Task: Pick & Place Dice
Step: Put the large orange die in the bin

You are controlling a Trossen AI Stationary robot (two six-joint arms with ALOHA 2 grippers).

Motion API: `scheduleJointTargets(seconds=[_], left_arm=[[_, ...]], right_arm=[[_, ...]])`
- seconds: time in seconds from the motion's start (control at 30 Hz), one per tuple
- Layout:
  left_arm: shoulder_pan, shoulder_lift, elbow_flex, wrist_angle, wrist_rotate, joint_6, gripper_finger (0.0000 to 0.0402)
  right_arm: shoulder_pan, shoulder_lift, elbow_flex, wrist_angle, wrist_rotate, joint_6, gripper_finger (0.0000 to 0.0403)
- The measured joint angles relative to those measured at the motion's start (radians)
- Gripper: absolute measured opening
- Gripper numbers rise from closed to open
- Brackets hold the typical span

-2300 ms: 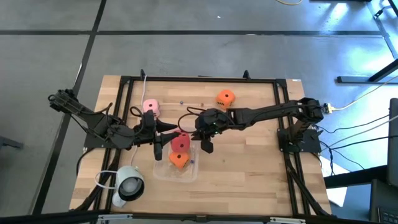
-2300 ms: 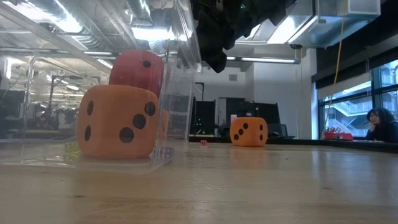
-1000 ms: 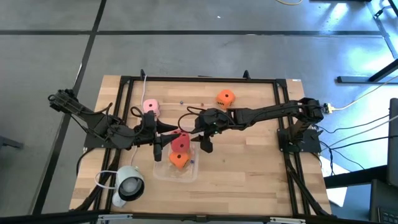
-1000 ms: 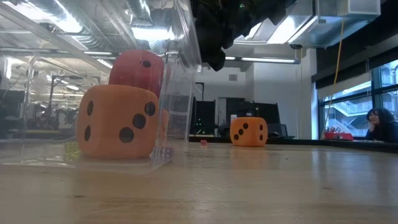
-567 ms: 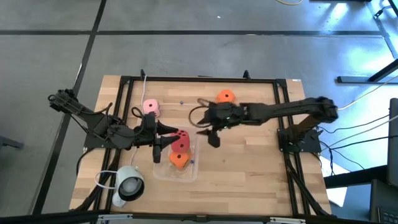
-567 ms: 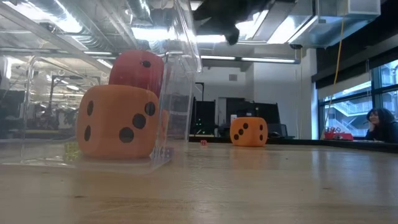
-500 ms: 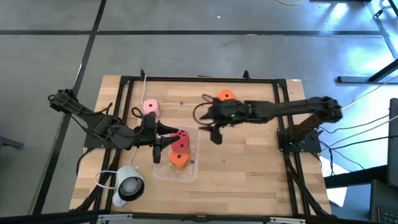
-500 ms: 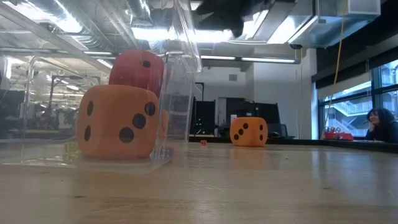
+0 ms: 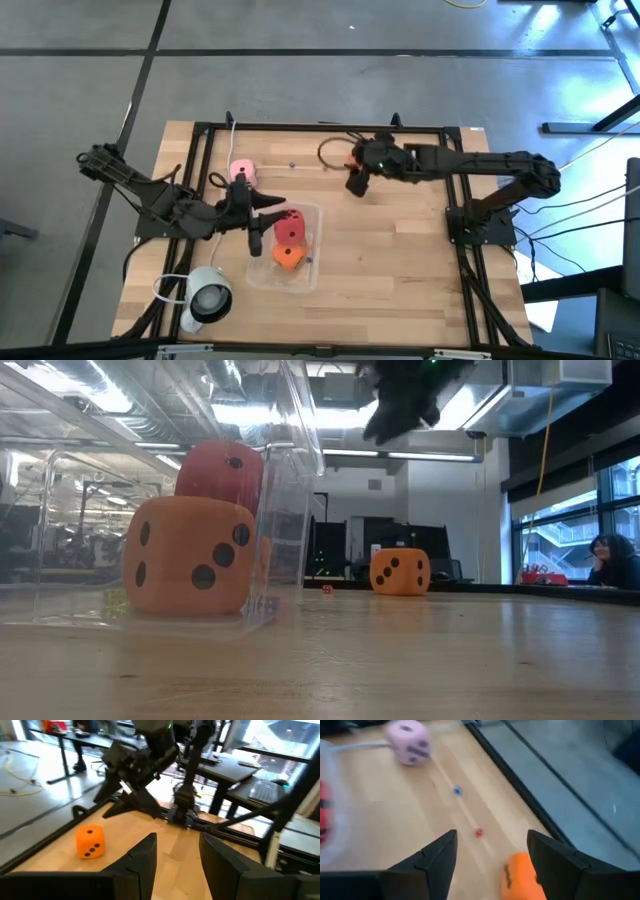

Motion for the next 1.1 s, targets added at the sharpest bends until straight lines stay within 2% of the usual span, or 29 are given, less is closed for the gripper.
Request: scheduleJointTargets(seconds=[0.17,0.4,0.6,0.9,1.1], left_arm=[[0.037,-0.02,0.0,-0.021,0.0,-0.01,0.0139],[0.089,-0.091,0.0,-0.164,0.048,-0.049,0.0139],[0.106,-0.131,0.0,-0.209,0.054,-0.086,0.0139],[0.123,-0.138,0.0,-0.209,0.077,-0.113,0.0139],[0.123,-0.137,0.0,-0.209,0.078,-0.139,0.0139]], right_arm=[[-0.074,0.049,0.0,-0.005,-0.025,0.022,0.0251],[-0.159,0.164,0.0,-0.017,-0.033,-0.033,0.0258],[-0.196,0.25,0.0,-0.013,-0.085,-0.033,0.0258],[-0.232,0.275,0.0,-0.01,-0.107,-0.016,0.026],[-0.267,0.275,0.0,-0.018,-0.107,-0.056,0.0289]])
